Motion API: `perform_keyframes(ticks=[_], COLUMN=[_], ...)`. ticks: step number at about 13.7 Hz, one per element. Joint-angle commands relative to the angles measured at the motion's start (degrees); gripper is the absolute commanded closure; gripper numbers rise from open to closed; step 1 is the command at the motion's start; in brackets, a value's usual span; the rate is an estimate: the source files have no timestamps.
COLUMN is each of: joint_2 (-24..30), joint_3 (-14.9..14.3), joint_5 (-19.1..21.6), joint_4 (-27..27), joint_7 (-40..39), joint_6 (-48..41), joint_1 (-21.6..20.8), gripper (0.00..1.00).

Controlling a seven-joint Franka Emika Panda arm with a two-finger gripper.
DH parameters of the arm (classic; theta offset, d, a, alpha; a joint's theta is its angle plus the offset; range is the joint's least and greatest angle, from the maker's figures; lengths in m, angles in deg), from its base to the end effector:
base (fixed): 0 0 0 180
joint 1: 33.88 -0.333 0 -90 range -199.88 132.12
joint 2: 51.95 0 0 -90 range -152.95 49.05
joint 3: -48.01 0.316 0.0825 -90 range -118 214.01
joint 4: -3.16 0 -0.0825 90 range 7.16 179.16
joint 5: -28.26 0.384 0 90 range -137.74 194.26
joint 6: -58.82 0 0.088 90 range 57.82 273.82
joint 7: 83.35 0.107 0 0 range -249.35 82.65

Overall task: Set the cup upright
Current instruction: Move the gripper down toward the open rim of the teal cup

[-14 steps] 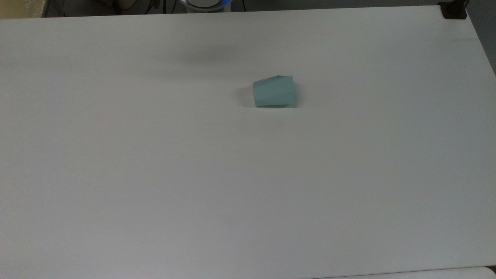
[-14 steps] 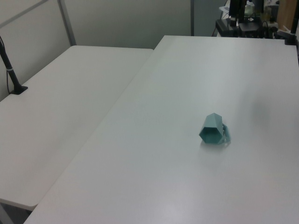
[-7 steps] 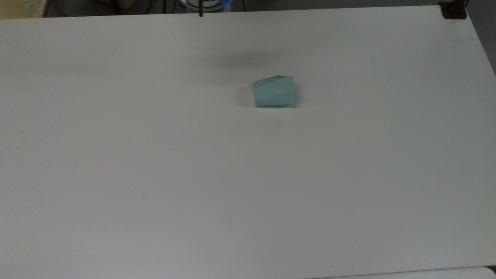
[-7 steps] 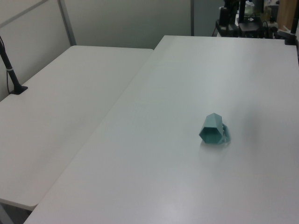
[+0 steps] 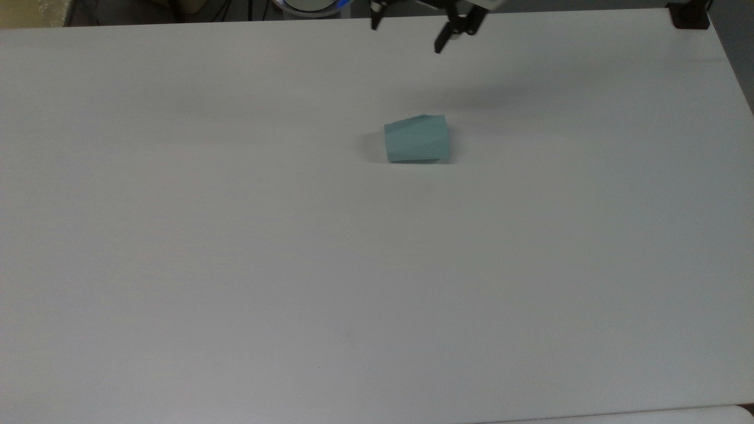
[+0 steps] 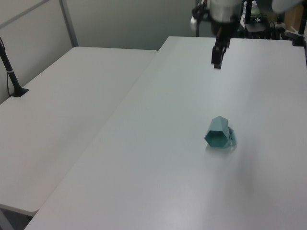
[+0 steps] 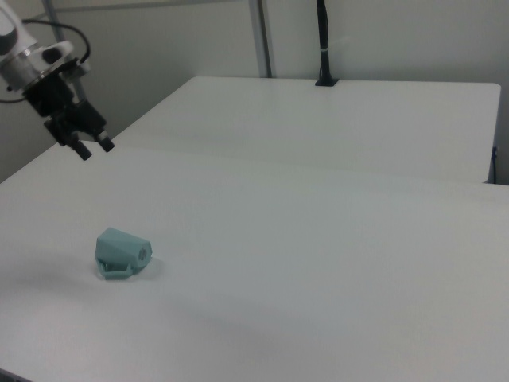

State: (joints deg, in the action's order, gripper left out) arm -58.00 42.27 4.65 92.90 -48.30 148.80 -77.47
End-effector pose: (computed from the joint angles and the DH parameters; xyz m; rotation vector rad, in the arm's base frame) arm 0.4851 0.3263 0.5762 2.7314 0.0955 0.2372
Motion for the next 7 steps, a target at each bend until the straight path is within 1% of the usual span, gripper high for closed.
perform_keyframes(ticks=[1, 2, 3, 5, 7], joint_2=[-8.68, -11.76, -14.49, -18.54, -20.66], joint_3=[-0.68, -0.77, -0.68, -0.77, -0.77], joint_5=[-6.52, -10.11, -12.58, -15.84, -17.7], joint_4=[-5.89, -6.07, -6.77, -7.13, -7.13], joint_7=[7.47, 9.58, 12.13, 13.9, 15.49], joint_6=[-4.11, -5.15, -5.69, -6.3, -7.01], joint_1=[-7.27, -9.99, -11.76, -15.1, -16.87], gripper=[0.0, 0.0, 0.0, 0.0, 0.0])
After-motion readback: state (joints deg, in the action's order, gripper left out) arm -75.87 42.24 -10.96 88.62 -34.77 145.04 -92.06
